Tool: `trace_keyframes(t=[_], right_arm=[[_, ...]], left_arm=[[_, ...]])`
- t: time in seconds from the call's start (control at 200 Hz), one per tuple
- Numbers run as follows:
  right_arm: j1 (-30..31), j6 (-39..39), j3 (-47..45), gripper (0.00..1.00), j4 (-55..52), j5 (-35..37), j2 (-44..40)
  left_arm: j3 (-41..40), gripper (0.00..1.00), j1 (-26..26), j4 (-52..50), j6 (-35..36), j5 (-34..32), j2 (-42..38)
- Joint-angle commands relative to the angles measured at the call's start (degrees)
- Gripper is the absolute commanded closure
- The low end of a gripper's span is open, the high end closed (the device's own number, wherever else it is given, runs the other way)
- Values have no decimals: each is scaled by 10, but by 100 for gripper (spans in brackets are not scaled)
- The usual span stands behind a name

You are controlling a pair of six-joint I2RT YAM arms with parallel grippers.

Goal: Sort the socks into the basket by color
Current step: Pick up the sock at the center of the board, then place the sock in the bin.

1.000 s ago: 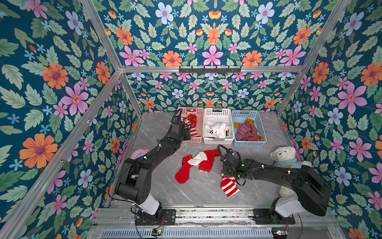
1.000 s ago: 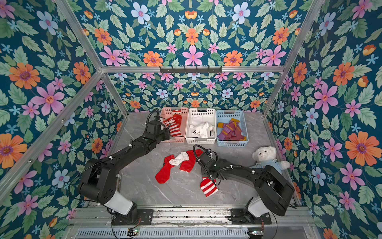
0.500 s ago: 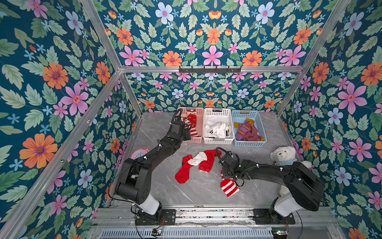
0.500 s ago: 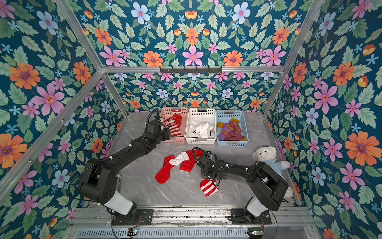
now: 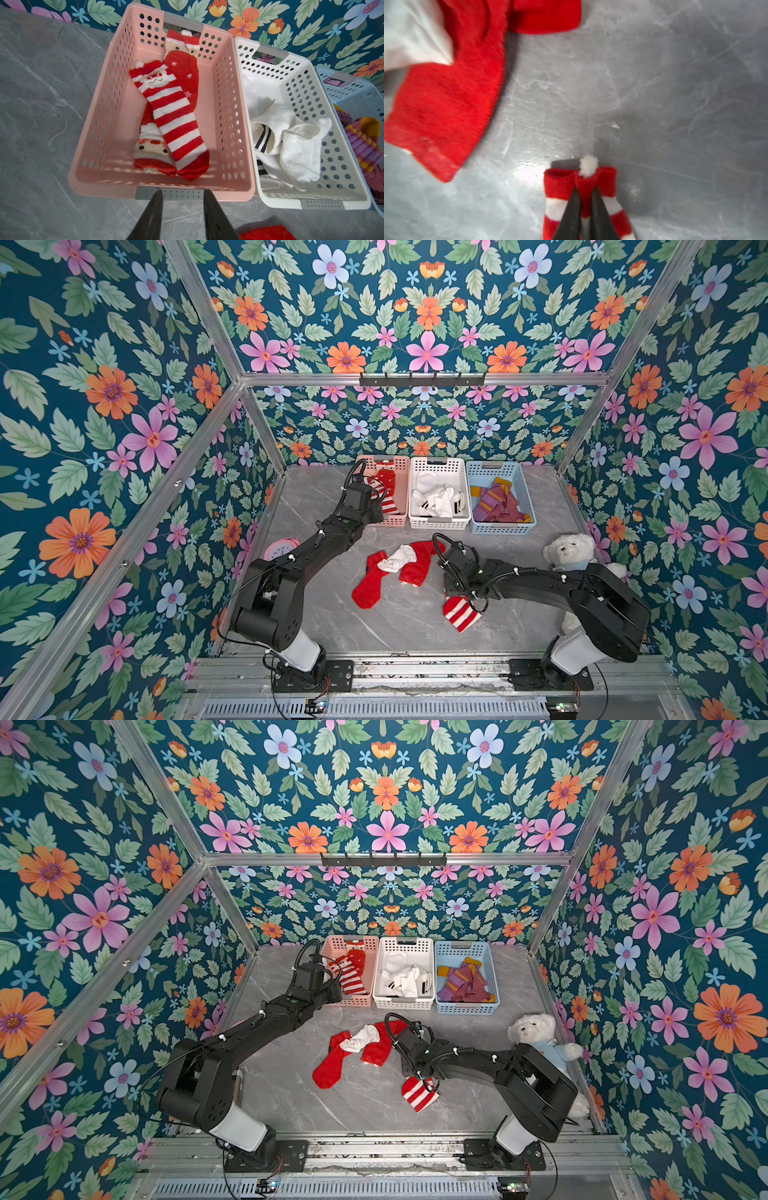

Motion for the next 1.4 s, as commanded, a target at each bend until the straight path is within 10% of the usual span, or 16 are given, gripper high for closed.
trace_keyframes(t=[0.0, 0.585, 1.395], right_arm=[[1, -5, 11, 89, -19, 18, -13], [1, -106, 106, 90, 8, 21, -74], [-52, -239, 537, 90, 5, -96, 163]], left_arm=[[0, 64, 0, 3, 0, -5, -4], [-23, 64, 0, 4, -3, -11, -37], [-124, 63, 0, 15, -38, -19, -125]])
